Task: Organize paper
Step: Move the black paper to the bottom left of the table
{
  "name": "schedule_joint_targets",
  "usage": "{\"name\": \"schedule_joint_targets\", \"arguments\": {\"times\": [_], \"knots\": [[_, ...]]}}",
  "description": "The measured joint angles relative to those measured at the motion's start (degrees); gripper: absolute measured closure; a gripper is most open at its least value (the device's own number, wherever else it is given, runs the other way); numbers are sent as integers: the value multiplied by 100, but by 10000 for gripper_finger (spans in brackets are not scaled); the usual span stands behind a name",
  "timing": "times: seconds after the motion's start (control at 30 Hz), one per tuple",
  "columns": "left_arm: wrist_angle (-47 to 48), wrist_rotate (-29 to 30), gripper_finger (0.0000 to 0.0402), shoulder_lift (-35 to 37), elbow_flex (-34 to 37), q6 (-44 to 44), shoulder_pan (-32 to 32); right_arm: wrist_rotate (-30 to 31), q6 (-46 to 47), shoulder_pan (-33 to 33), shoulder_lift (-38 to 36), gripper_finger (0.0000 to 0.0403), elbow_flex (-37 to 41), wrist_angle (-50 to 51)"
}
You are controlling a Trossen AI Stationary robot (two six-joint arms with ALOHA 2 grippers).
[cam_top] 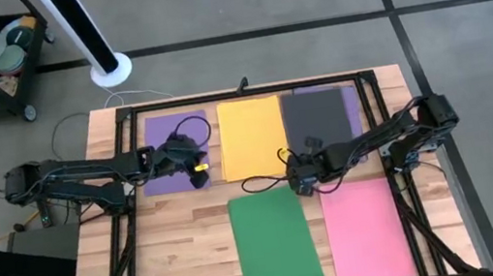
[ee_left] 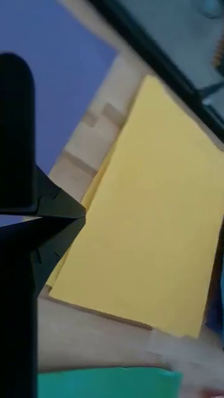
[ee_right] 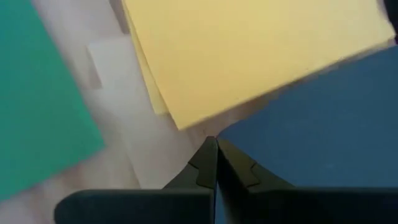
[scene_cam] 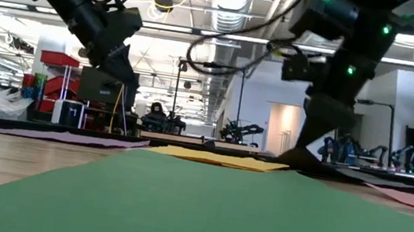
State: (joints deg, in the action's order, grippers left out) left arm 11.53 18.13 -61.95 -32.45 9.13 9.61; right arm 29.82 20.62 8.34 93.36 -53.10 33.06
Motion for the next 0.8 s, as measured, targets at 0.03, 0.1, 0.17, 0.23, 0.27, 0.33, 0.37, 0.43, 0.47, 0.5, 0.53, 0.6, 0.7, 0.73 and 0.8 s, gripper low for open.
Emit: {"name": "schedule_joint_targets", "arguments": {"times": [0.03,0.1,0.17,0.23,0.27,0.33,0.37,0.43,0.47,0.5,0.53,0.6,0.7,0.73,0.8], "knots": [[-36,-2,401,0,0,-229,0,-4,-2,9,0,403,-95,63],[-163,-110,402,-2,0,-657,0,-9,-19,51,-2,403,-287,205],[-372,-262,402,-2,0,-1014,0,-23,-24,99,-2,403,-502,395],[-581,-415,402,-2,0,-1400,0,-75,-24,164,-2,403,-733,588],[-676,-490,402,-2,0,-1610,0,-135,-16,199,-3,403,-840,676],[-855,-609,401,-23,0,-2105,0,-169,-9,274,-3,403,-1045,856],[-981,-679,401,-83,0,-2355,0,-207,9,310,-4,403,-1148,938],[-1174,-849,402,-238,1,-2795,0,-270,69,381,-4,403,-1352,1071],[-1342,-948,402,-357,4,-2977,0,-280,104,423,-4,403,-1444,1143],[-1587,-1035,402,-497,4,-3134,-2,-280,126,470,-7,403,-1519,1197],[-1801,-1110,402,-634,2,-3264,-4,-282,140,512,-7,403,-1594,1242],[-2251,-1372,397,-937,4,-3468,-17,-284,180,610,-7,403,-1732,1341],[-2935,-1657,375,-1389,-41,-3588,-105,-307,191,715,-7,403,-1884,1341],[-3066,-1719,365,-1542,-120,-3592,-145,-315,195,745,-7,403,-1925,1343],[-3171,-1769,344,-1859,-324,-3595,-242,-330,201,791,-7,403,-1987,1342]]}}
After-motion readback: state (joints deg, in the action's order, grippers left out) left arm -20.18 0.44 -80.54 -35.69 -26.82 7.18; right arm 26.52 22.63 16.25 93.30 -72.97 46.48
